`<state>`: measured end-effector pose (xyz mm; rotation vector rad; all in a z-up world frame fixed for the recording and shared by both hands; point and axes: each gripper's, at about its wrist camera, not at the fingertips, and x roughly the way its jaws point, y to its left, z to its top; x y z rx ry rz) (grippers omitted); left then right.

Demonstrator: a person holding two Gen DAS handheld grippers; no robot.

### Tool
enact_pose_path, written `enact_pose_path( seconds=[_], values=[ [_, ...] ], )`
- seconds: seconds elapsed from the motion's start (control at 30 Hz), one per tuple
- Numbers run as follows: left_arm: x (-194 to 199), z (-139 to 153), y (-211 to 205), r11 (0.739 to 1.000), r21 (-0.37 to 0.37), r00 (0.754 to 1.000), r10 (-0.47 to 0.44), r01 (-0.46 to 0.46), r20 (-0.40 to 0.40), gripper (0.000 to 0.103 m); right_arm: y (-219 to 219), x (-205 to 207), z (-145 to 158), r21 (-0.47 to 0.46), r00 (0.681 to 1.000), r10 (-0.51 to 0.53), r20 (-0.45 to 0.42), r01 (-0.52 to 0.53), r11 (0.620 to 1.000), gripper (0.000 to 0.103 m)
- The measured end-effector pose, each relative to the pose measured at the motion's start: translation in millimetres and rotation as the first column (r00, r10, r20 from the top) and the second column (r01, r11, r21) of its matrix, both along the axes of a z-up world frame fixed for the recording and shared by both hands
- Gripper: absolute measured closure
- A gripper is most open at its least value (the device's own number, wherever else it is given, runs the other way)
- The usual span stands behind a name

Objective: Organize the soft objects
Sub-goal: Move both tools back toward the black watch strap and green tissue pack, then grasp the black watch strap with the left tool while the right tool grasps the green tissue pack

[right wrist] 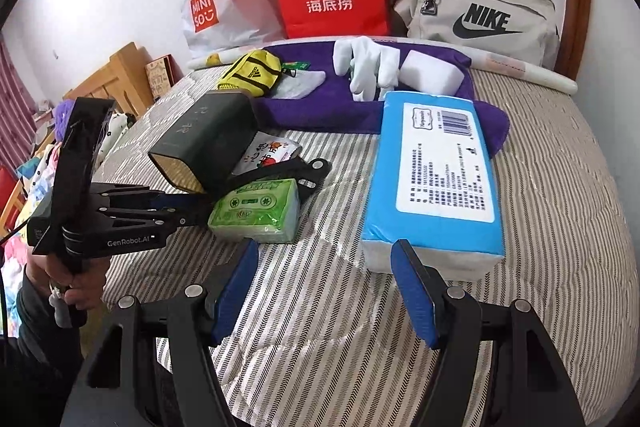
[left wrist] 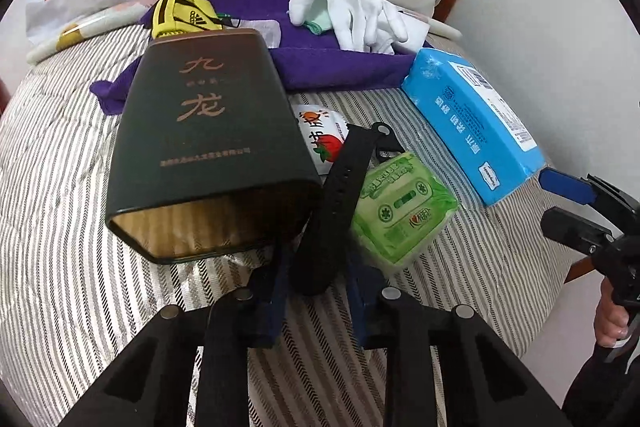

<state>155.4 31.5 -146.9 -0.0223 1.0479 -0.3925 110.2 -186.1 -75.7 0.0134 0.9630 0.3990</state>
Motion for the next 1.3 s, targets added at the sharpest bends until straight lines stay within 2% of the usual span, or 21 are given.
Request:
enact_pose_path(
  seconds=[0.17, 0.5, 0.77, 0.93, 1.0, 1.07, 1.13, 1.27, 1.3],
  values=[
    [-7.9, 5.3, 2.3, 1.000, -0.014, 1.000, 0.004, -0.004, 0.005, 0.081, 1.8, -2.6, -0.8, -0.010, 1.000, 0.007, -0.003, -0.007, 1.000, 0.035],
    [-54.5, 19.0, 17.8, 1.000, -0.016, 1.000, 0.018, -0.018, 0.019, 0.081, 5.3, -20.5, 9.2, 0.000, 0.999, 0.024, 0.031, -0.024, 1.000, 0.035],
    [-89.3, 15.1, 30.6, 0.999, 0.027, 1.000, 0.016, -0.016, 0.012, 0.081, 5.8, -35.2, 16.0, -0.006, 0.998, 0.035, 0.054, -0.035, 0.999, 0.035],
    [-86.3, 12.8, 23.7, 0.999, 0.031, 0.999, -0.021, 0.020, 0.027, 0.079, 9.5, -37.2, 13.2, -0.012, 0.998, 0.045, 0.043, -0.044, 0.999, 0.035],
    [-79.6, 13.2, 19.1, 0.999, 0.031, 0.999, -0.036, 0.035, 0.035, 0.065, 11.8, -37.7, 12.1, -0.016, 0.998, 0.052, 0.040, -0.051, 0.999, 0.035],
    [-70.5, 11.4, 14.2, 0.998, 0.043, 0.998, -0.049, 0.047, 0.042, 0.059, 13.3, -37.4, 11.2, -0.021, 0.998, 0.056, 0.035, -0.055, 0.998, 0.035],
    [-60.0, 7.4, 10.8, 0.997, 0.048, 0.998, -0.055, 0.054, 0.025, 0.059, 14.0, -37.2, 10.3, -0.024, 0.998, 0.060, 0.032, -0.059, 0.998, 0.035],
    [-44.6, 1.3, 5.8, 0.997, 0.007, 0.997, -0.073, 0.073, 0.001, 0.059, 16.6, -33.4, 7.9, -0.028, 0.998, 0.056, 0.018, -0.055, 0.998, 0.035],
    [-43.1, 1.4, 4.8, 0.997, 0.007, 0.997, -0.077, 0.077, 0.008, 0.066, 17.5, -32.0, 7.2, -0.027, 0.998, 0.056, 0.014, -0.056, 0.998, 0.035]
  ],
)
